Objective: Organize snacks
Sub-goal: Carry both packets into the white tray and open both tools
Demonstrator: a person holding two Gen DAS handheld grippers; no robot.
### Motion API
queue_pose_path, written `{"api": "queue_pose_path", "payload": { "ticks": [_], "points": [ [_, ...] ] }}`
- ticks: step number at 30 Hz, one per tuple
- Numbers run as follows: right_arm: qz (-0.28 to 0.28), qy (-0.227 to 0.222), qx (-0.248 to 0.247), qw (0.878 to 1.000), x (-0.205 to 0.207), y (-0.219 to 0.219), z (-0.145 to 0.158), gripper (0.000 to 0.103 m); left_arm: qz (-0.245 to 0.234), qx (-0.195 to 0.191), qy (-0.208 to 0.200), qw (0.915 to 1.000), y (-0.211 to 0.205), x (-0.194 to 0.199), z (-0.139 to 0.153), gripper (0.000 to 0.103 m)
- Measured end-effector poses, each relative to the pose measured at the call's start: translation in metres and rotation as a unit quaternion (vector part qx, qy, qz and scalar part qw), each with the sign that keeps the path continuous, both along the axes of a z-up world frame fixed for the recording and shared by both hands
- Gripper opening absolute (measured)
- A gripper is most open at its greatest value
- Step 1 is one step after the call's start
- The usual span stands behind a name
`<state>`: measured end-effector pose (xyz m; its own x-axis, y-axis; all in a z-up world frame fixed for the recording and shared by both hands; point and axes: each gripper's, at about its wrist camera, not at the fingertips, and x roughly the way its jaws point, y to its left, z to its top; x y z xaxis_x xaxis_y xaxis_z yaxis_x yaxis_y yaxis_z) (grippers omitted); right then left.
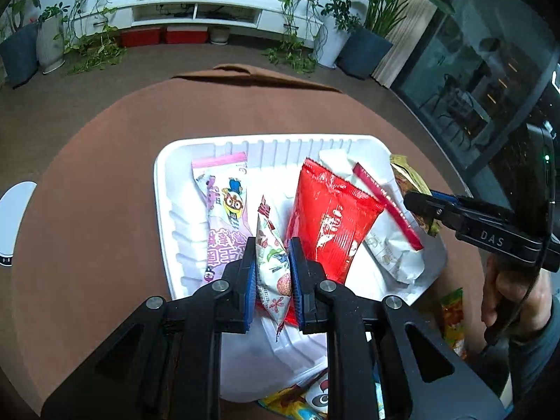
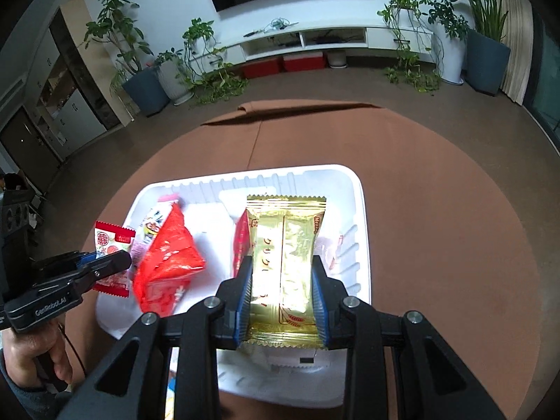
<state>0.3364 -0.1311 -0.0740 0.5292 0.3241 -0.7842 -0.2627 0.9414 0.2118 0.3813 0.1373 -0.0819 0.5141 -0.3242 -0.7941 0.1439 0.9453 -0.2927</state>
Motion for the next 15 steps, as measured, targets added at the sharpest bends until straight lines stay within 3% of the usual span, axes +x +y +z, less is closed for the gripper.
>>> {"api": "queue_pose_path", "payload": {
  "ticks": [15],
  "points": [
    [-0.009, 0.016, -0.022, 1.000, 0.010, 0.000, -0.026, 0.035, -0.005, 0.023, 0.005, 0.9997, -0.015, 0.004, -0.020, 0.016]
  ]
}}
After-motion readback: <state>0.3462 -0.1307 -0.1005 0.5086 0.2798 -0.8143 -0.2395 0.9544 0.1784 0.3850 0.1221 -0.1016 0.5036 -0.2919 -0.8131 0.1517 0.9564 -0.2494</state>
